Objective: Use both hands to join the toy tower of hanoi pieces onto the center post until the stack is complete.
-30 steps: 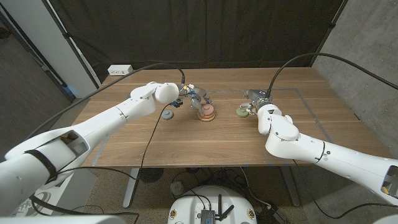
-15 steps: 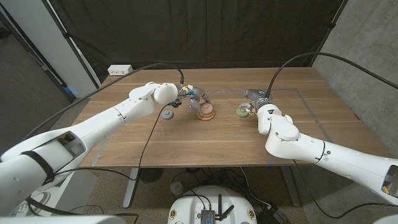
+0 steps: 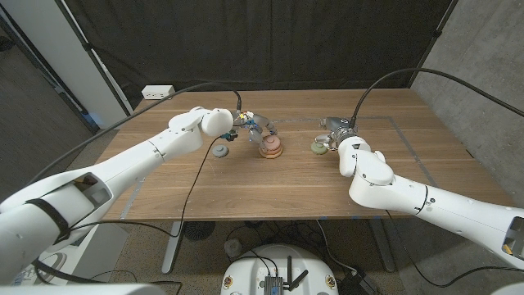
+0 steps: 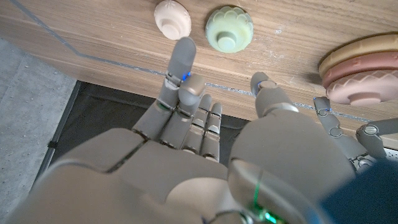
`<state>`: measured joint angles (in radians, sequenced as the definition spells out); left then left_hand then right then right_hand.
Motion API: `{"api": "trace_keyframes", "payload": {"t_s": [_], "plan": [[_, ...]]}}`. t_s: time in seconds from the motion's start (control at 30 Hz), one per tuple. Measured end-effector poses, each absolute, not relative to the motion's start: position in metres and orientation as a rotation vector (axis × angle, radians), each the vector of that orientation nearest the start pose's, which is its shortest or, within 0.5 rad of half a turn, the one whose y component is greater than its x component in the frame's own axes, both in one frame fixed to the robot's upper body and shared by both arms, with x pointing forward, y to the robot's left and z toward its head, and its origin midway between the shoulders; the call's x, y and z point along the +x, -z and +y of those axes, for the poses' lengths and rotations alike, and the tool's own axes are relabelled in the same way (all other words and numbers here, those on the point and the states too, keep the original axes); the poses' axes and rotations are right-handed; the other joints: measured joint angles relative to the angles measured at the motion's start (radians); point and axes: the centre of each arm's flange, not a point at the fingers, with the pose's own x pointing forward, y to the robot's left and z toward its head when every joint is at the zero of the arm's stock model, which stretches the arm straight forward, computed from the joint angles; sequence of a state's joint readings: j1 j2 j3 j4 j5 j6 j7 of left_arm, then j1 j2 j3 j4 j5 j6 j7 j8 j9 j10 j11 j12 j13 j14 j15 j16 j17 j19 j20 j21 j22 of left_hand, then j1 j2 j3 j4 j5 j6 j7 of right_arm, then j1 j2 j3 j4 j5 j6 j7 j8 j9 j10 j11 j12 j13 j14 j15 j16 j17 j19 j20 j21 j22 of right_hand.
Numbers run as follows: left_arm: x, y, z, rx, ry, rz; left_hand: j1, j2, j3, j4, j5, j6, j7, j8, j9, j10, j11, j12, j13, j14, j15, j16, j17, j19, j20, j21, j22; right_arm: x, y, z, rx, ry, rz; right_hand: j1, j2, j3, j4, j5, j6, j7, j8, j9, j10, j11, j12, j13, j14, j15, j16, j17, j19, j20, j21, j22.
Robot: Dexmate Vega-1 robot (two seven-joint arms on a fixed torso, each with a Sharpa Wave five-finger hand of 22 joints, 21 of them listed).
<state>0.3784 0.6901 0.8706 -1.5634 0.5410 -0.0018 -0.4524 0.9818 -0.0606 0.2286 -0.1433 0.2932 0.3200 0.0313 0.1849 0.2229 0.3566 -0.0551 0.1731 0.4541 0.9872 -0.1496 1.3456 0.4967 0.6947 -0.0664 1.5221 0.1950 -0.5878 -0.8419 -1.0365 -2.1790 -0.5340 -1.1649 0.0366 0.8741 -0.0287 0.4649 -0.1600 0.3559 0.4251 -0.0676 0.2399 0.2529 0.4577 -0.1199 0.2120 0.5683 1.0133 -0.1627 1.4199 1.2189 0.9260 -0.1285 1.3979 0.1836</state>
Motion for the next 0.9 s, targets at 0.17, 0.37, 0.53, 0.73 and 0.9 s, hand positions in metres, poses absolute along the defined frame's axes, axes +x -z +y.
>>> {"api": "trace_keyframes", "payload": {"t_s": [0.17,0.37,0.53,0.73,0.9], "plan": [[0.634,-0.06,0.134,1.721,0.455,-0.521,-0.001,0.0,-0.004,0.004,0.0,-0.029,0.006,0.0,-0.005,-0.033,0.008,0.0,-0.004,-0.014,0.003,-0.008,-0.001,-0.011,0.0,-0.007,0.0,0.541,0.001,-0.176,-1.406,0.233,-0.23,0.0,0.0,0.0,0.0,0.0,0.0,0.0,0.0,0.0,0.0,0.0,0.0,0.0,0.0,0.0,0.0,0.001,0.0,0.0,0.0,0.0],[0.632,-0.061,0.133,1.729,0.457,-0.521,-0.015,-0.004,-0.011,0.005,0.0,-0.06,0.01,-0.004,-0.005,-0.064,0.021,0.0,-0.009,-0.025,0.007,-0.008,-0.001,-0.023,0.002,-0.008,0.0,0.541,0.001,-0.176,-1.406,0.233,-0.231,0.0,0.0,0.0,0.0,0.0,0.0,0.0,0.0,0.0,0.0,0.0,0.0,0.0,0.0,0.0,0.0,0.001,0.0,0.0,0.0,0.0],[0.63,-0.063,0.135,1.729,0.448,-0.522,-0.02,-0.001,-0.011,0.005,0.0,-0.065,0.015,-0.004,-0.009,-0.068,0.017,0.0,-0.009,-0.032,0.01,-0.008,-0.001,-0.027,0.006,-0.015,0.0,0.541,0.002,-0.176,-1.405,0.235,-0.232,0.0,0.0,0.0,0.0,0.0,0.0,0.0,0.0,0.0,0.0,0.0,0.0,0.0,0.0,0.0,0.0,0.001,0.0,0.0,0.0,0.0],[0.627,-0.066,0.141,1.722,0.428,-0.524,-0.024,-0.005,-0.011,0.005,0.0,-0.064,0.014,0.001,-0.009,-0.068,0.017,0.005,-0.009,-0.039,0.014,-0.008,-0.004,-0.03,0.006,-0.015,0.0,0.541,0.002,-0.176,-1.404,0.236,-0.233,0.0,0.0,0.0,0.0,0.0,0.0,0.0,0.0,0.0,0.0,0.0,0.0,0.0,0.0,0.0,0.0,-0.001,0.0,0.0,0.0,0.0],[0.622,-0.069,0.148,1.711,0.4,-0.527,-0.024,-0.005,-0.011,0.005,0.0,-0.058,0.015,0.008,-0.009,-0.06,0.018,0.013,-0.01,-0.039,0.014,-0.008,-0.004,-0.03,0.006,-0.015,0.0,0.54,0.003,-0.176,-1.403,0.237,-0.235,0.0,0.0,0.0,0.0,0.0,0.0,0.0,0.0,0.0,0.0,0.0,0.0,0.0,0.0,0.0,0.0,-0.002,0.0,0.0,0.0,0.0]]}}
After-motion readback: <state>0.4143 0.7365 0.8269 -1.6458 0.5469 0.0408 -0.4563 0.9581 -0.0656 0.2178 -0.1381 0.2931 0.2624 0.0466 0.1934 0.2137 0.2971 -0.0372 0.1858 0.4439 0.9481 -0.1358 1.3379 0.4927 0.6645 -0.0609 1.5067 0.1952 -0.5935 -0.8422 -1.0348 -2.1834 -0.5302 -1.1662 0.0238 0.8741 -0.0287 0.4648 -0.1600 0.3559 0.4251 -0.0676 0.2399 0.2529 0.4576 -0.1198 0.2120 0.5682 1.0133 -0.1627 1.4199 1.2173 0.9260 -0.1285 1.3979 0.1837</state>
